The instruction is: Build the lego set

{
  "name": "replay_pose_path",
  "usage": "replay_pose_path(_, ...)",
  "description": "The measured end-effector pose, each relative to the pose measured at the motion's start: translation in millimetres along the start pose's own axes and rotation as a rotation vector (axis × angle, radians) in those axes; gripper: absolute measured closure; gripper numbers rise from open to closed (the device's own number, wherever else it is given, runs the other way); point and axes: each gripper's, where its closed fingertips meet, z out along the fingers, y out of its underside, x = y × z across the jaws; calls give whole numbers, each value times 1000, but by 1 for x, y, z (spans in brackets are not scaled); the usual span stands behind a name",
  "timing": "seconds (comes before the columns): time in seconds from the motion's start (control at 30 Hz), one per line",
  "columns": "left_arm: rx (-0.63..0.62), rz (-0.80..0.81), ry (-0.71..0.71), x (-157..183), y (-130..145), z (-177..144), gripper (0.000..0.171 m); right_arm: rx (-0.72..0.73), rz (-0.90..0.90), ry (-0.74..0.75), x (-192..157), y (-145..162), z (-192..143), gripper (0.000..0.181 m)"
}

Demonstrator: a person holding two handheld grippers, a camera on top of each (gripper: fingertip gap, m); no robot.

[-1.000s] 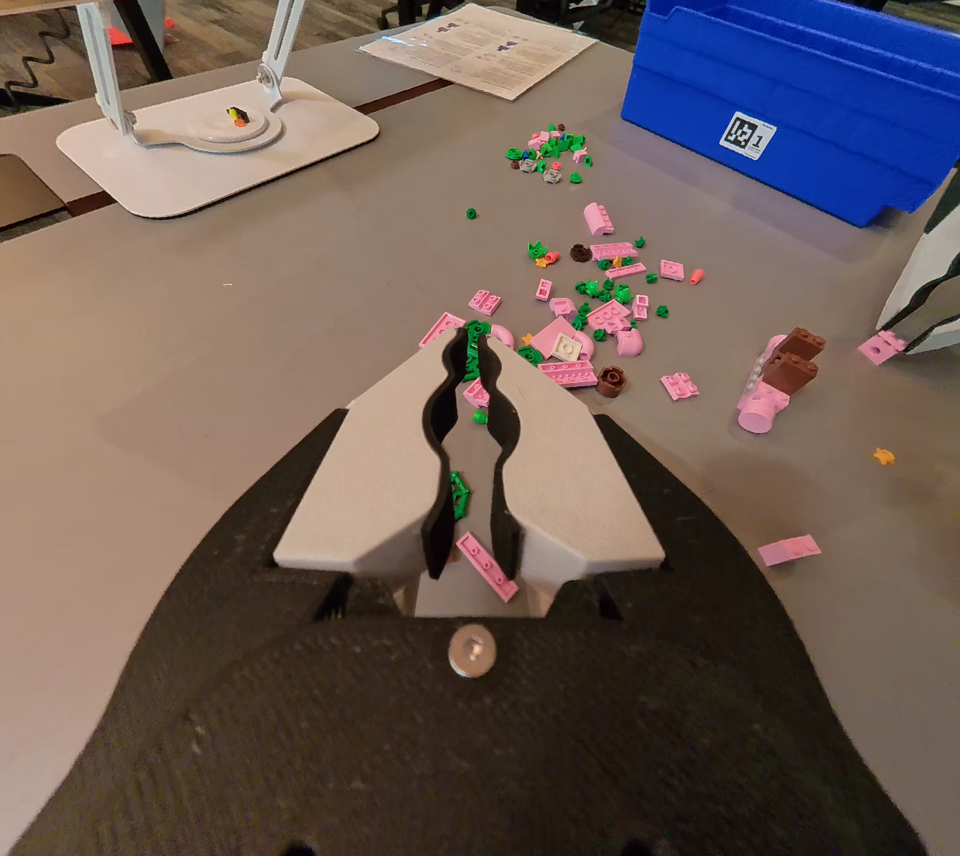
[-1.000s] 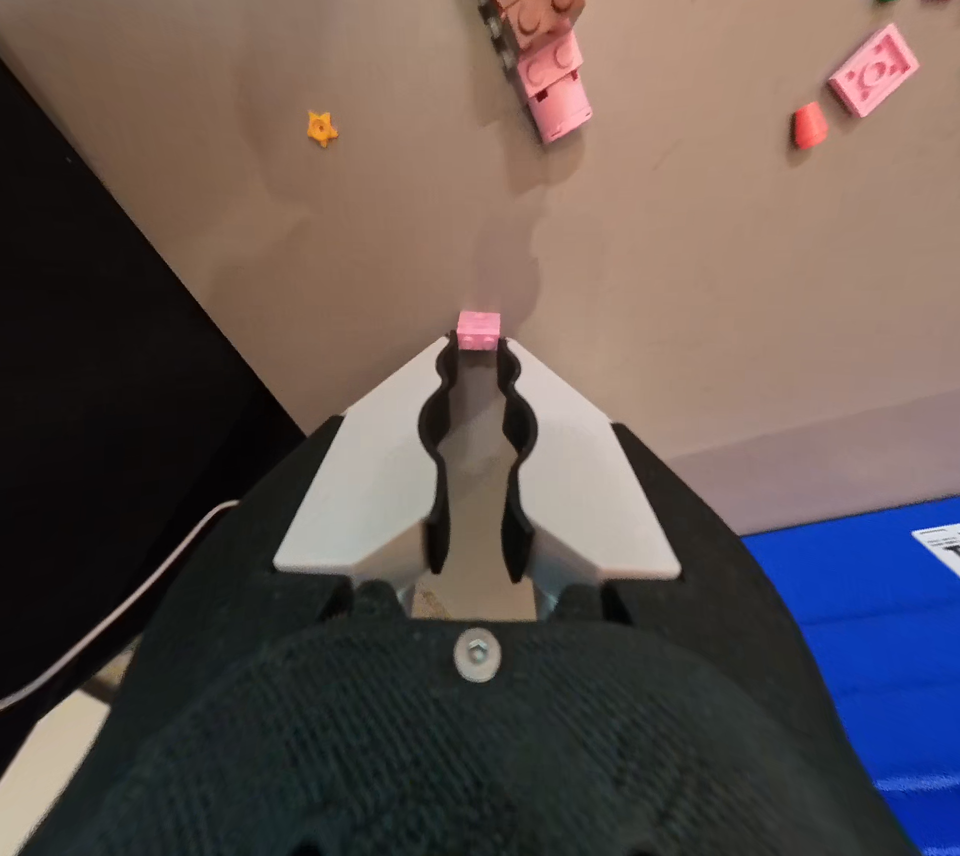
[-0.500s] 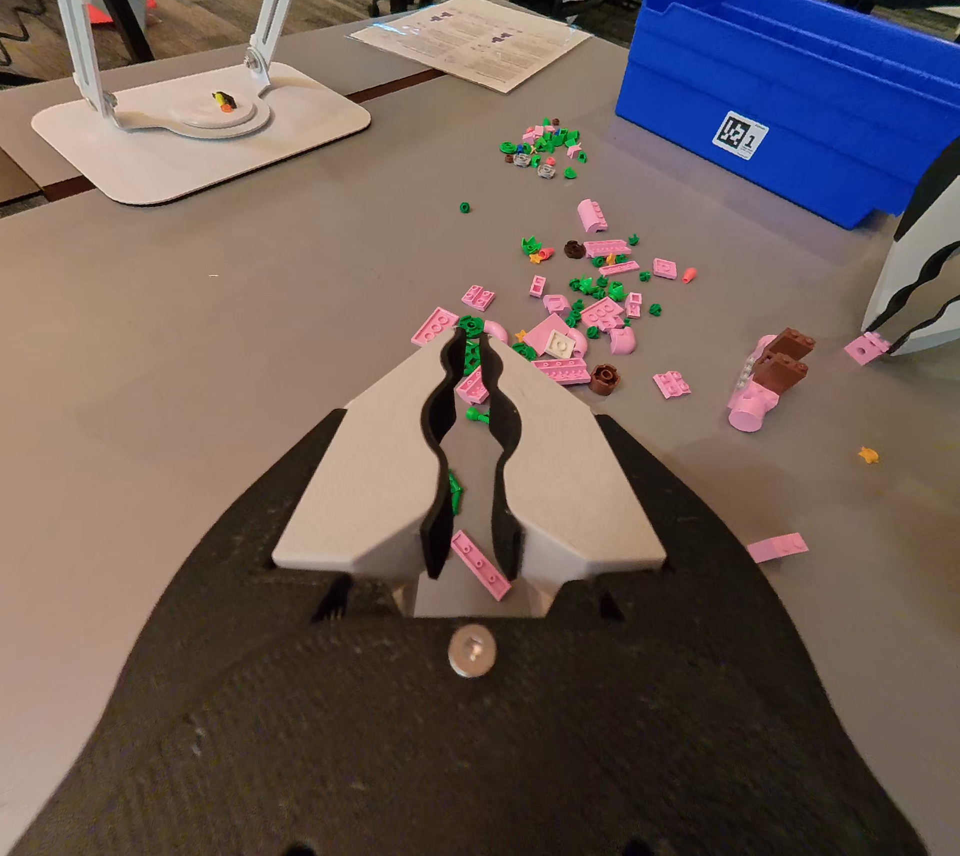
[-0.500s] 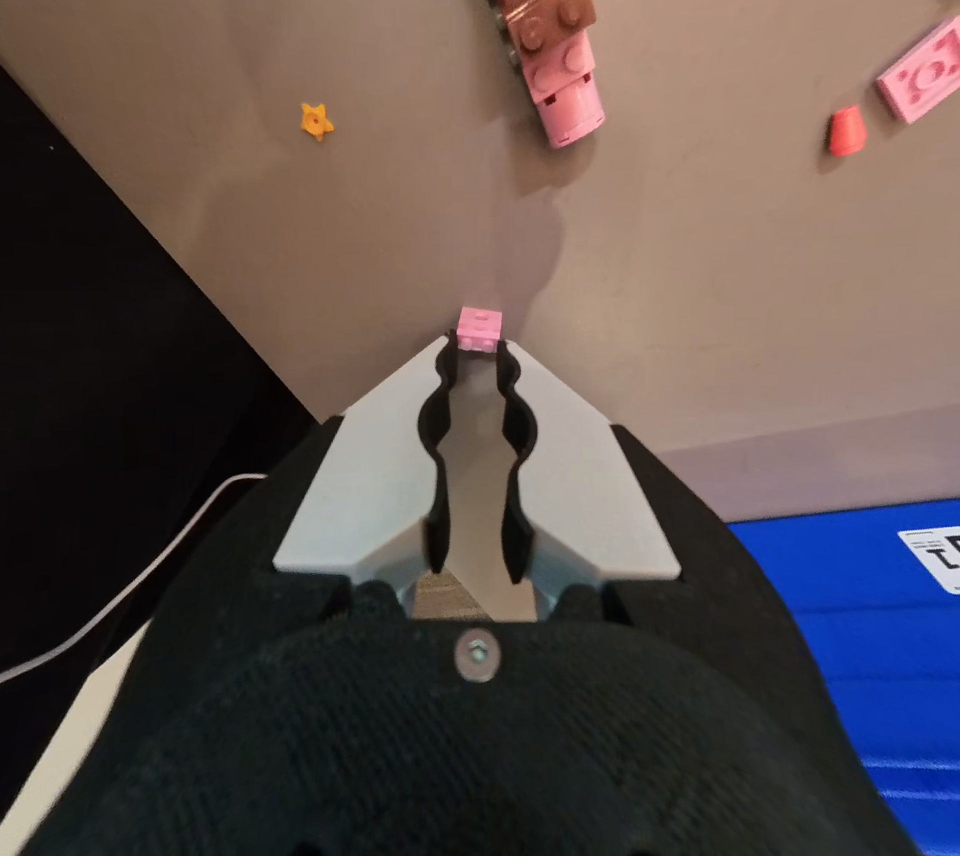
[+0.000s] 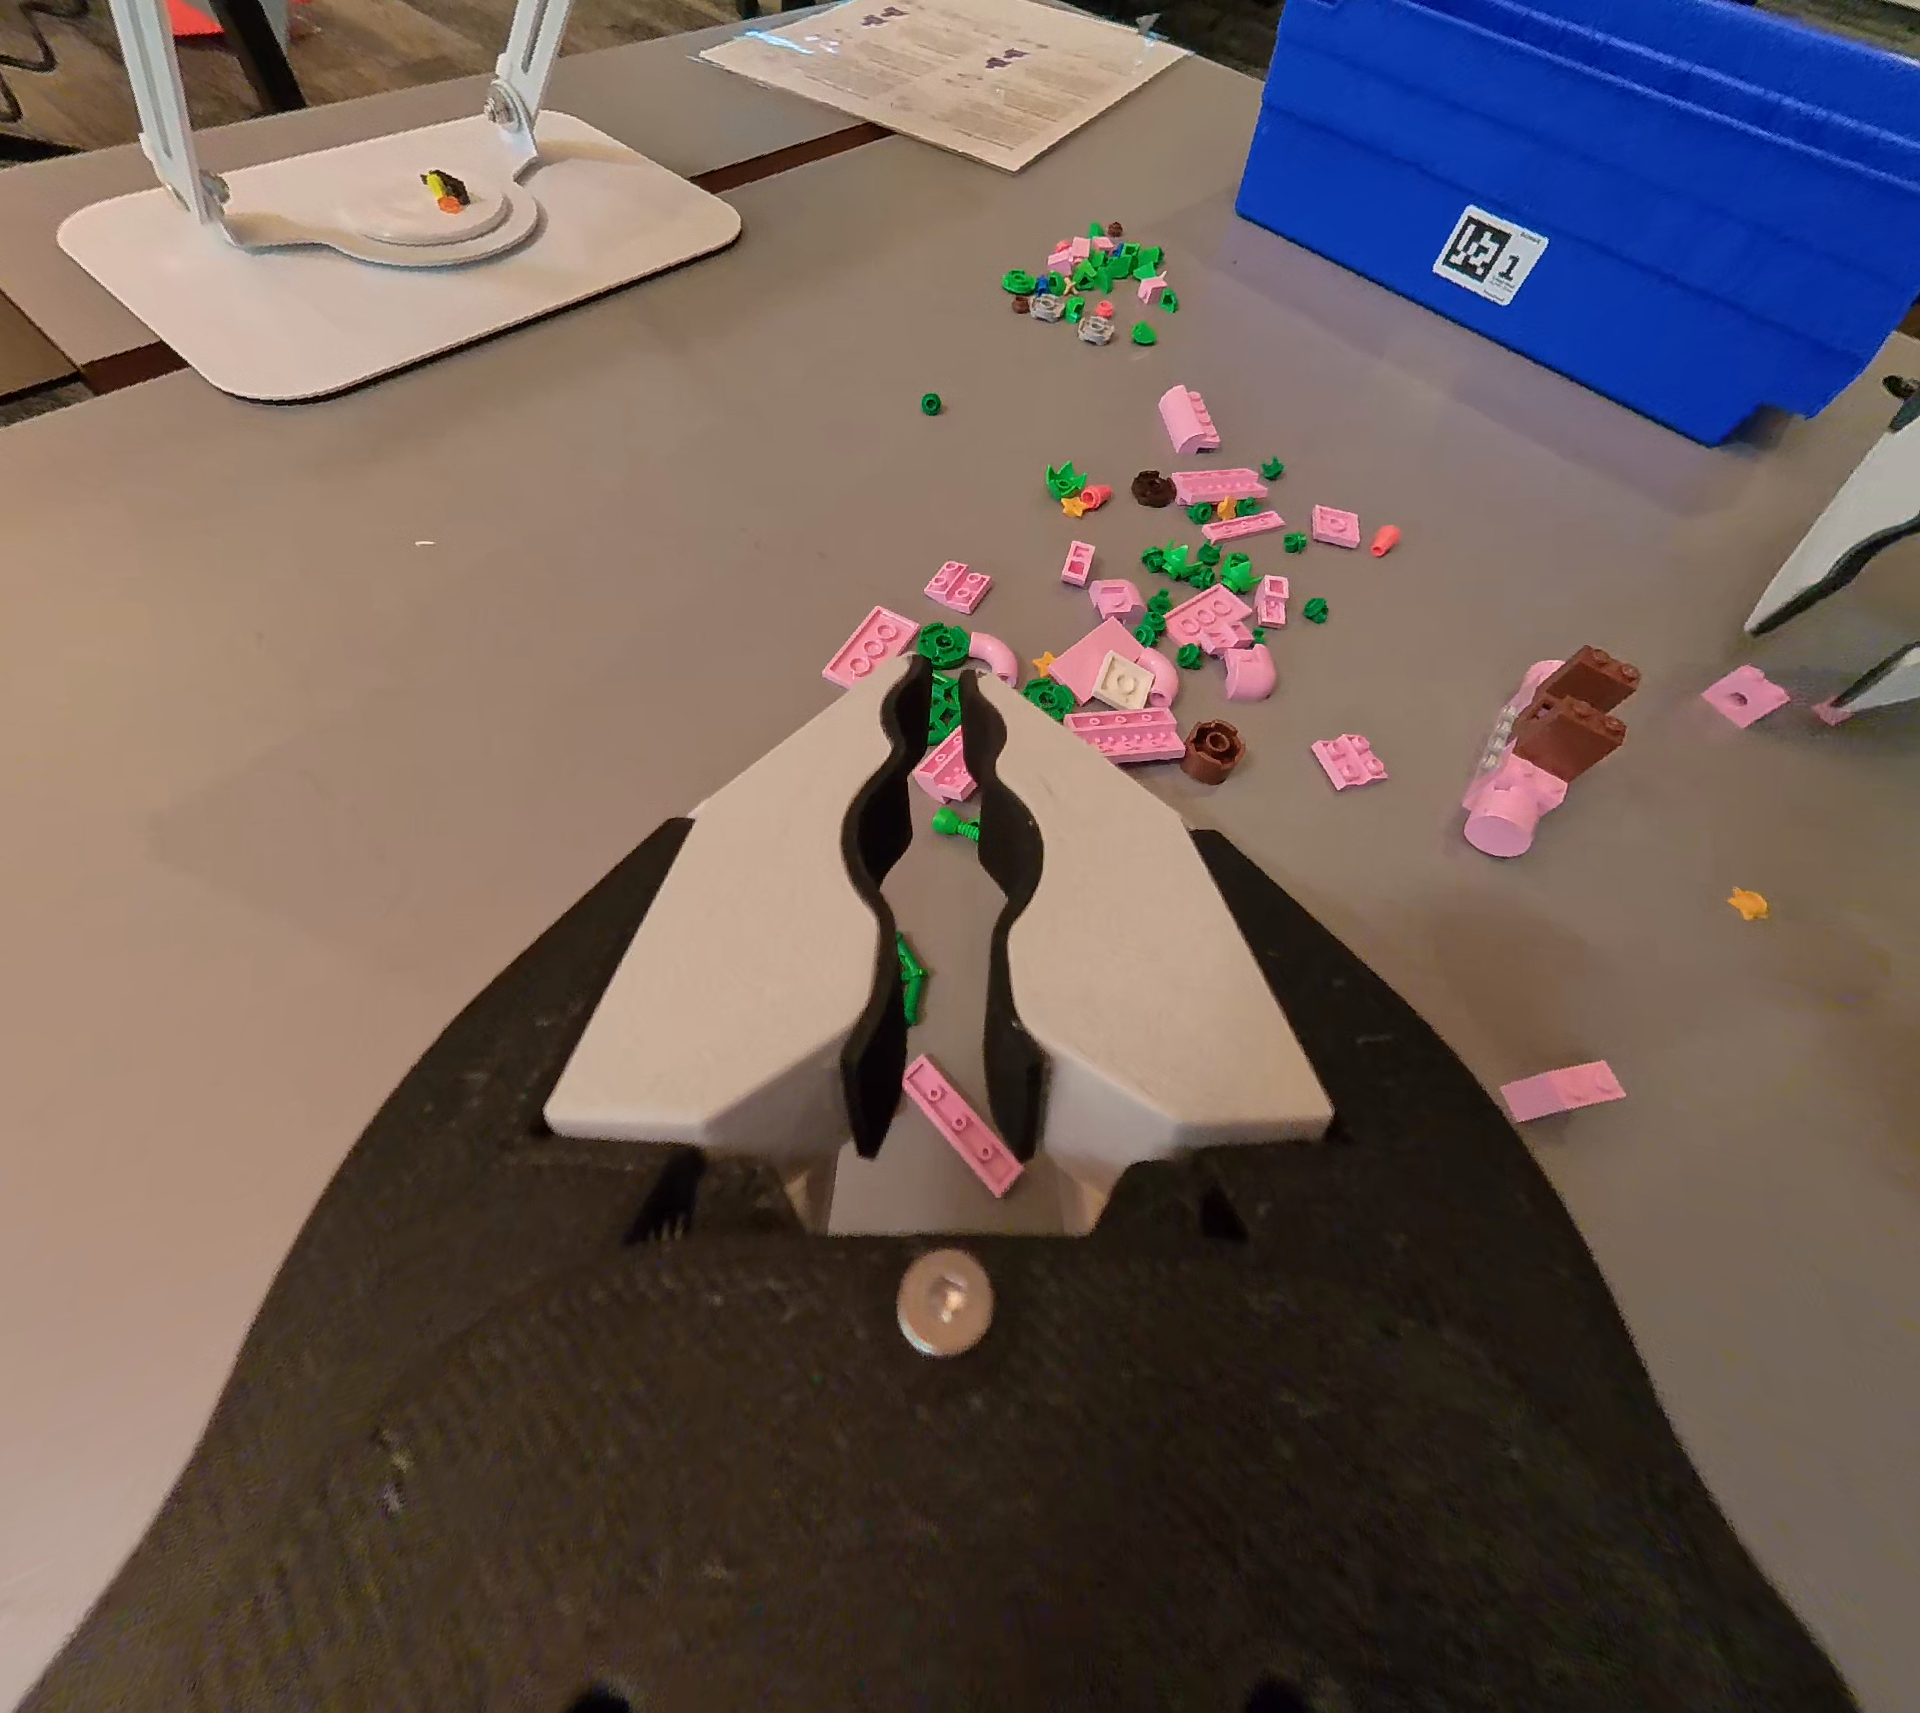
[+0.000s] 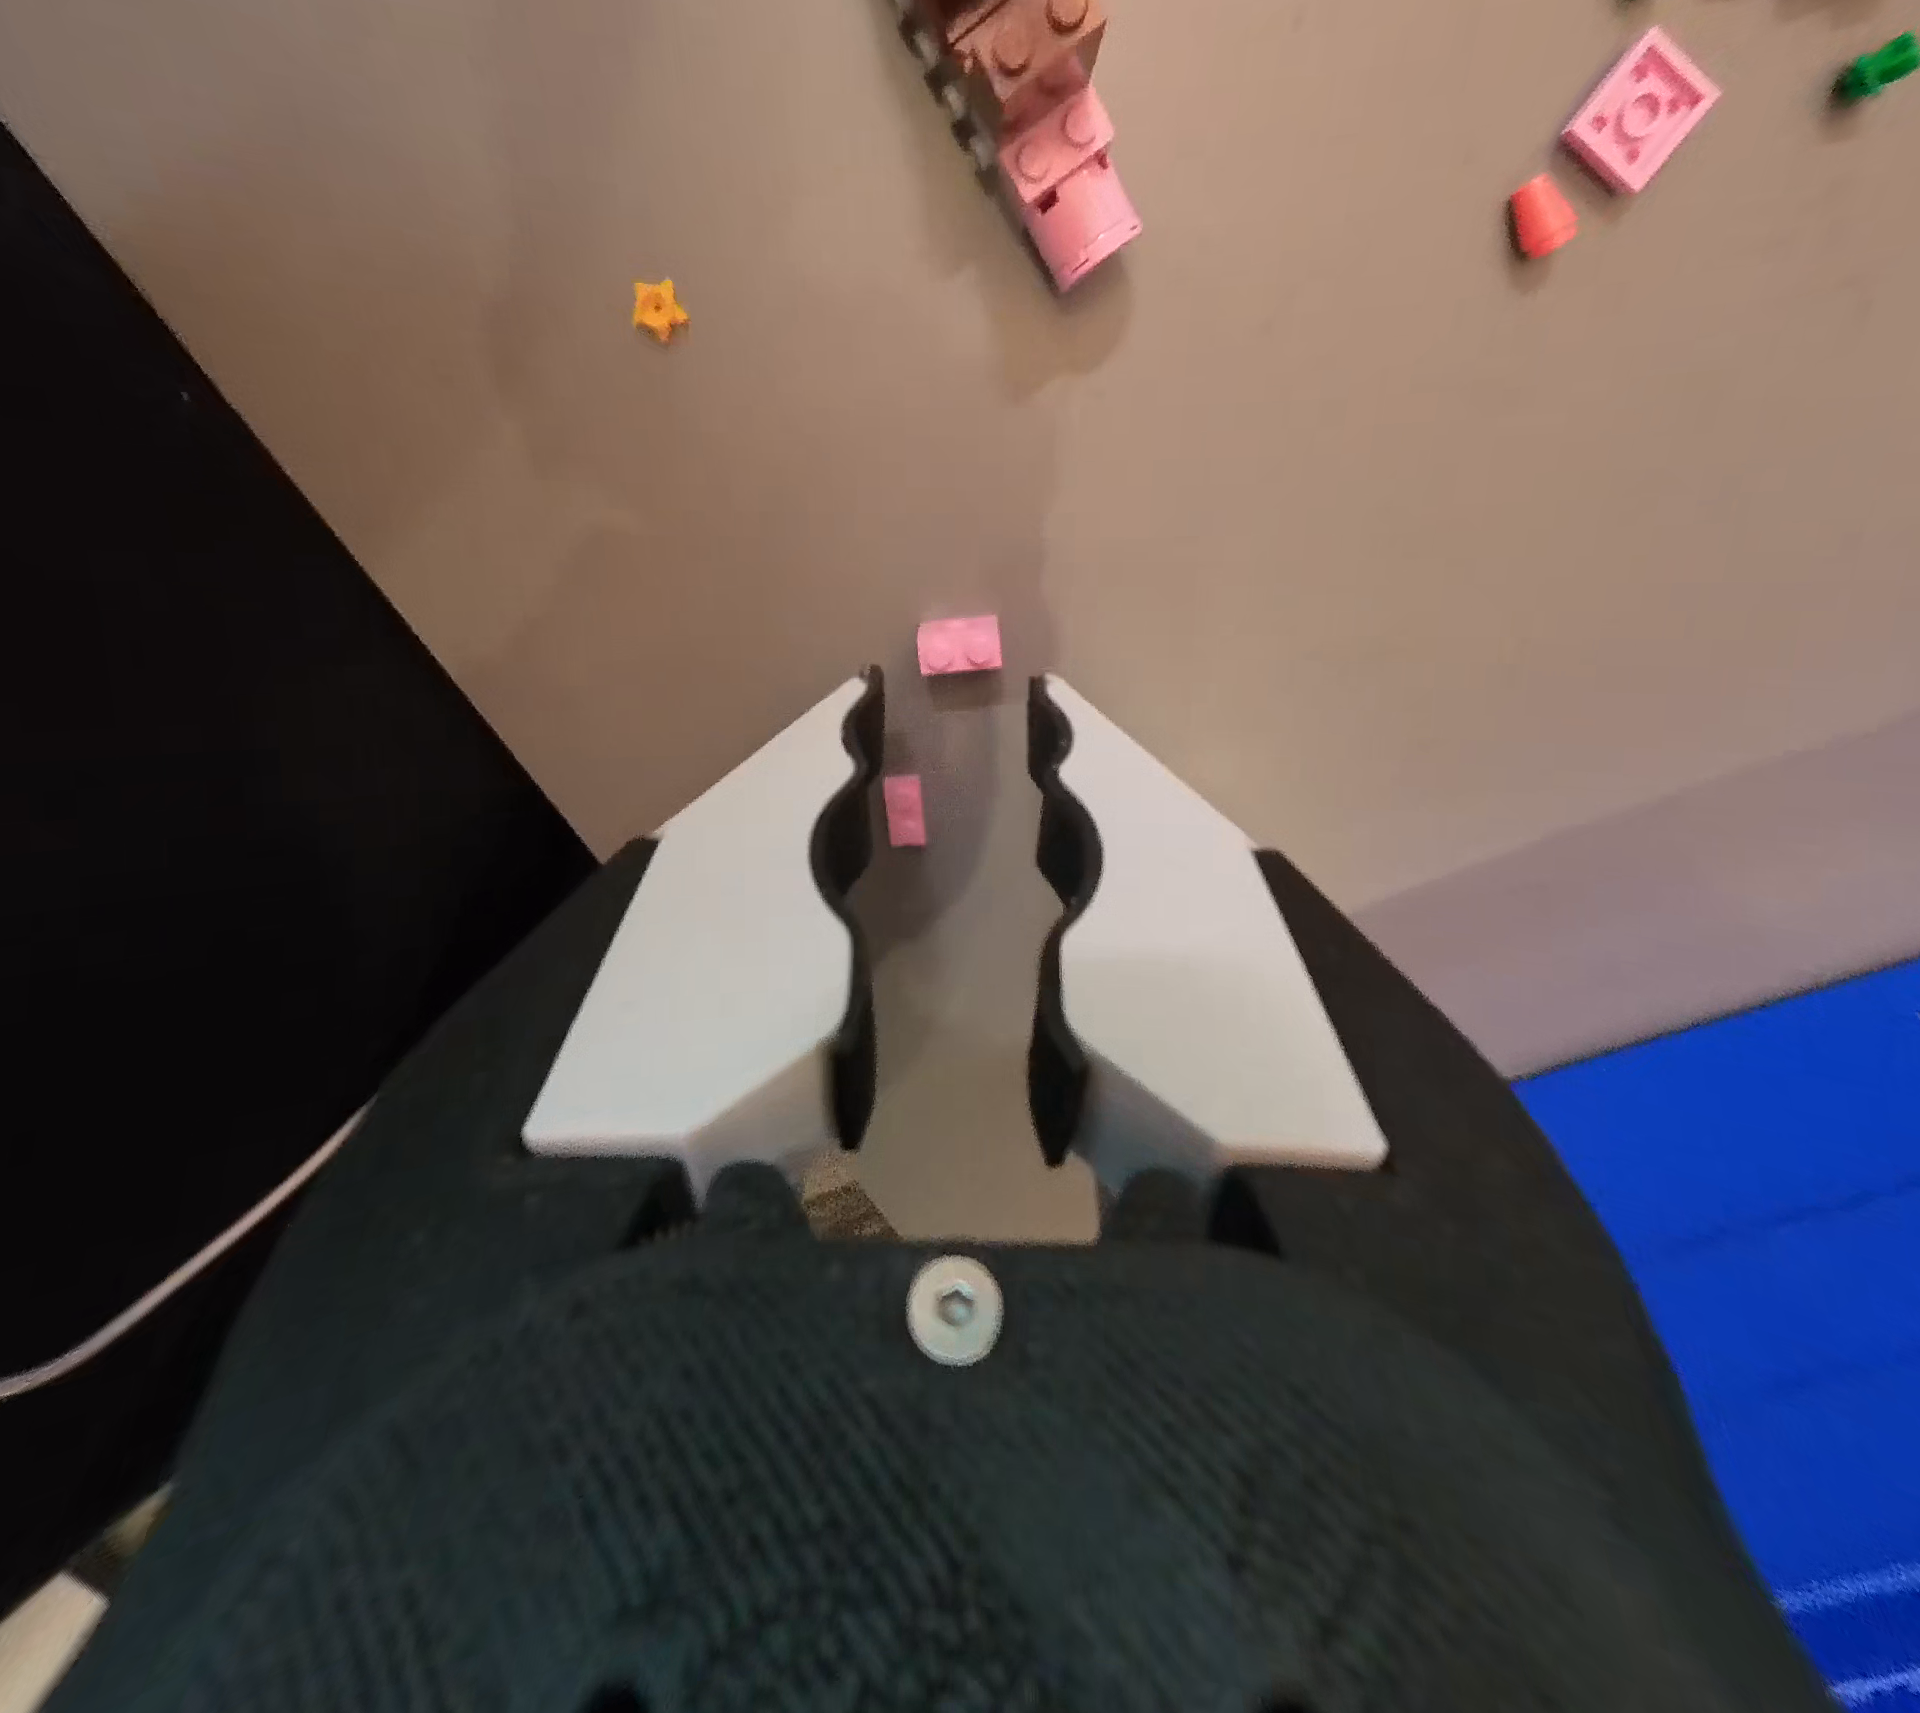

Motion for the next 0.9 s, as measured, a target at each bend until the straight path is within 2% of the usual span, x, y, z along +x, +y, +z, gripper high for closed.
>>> replay_pose_path(0.2, 0, -1, -2, -1, 0, 0, 168, -1, 44, 1, 7, 20, -3, 149)
replay_pose_path(0.3, -2, 0, 1, 0, 0, 0, 168, 24, 94, -63, -2, 30, -1, 156)
replay_pose_path(0.53, -8, 6, -1, 0, 1, 1, 168, 7, 63, -70, -10, 38, 10, 165)
replay_pose_path(0.6, -9, 5, -3, 0, 2, 1, 168, 3, 30, -61, -10, 37, 9, 176)
replay_pose_path(0.7, -9, 5, -6, -1, 2, 1, 168, -3, -13, -35, -8, 32, 6, 177)
replay_pose_path(0.83, -9, 6, -4, 0, 2, 1, 168, 112, 16, -10, 0, 4, -9, 177)
replay_pose_path(0.9, -9, 8, -4, 0, 2, 1, 168, 111, 3, 0, 2, 2, -10, 177)
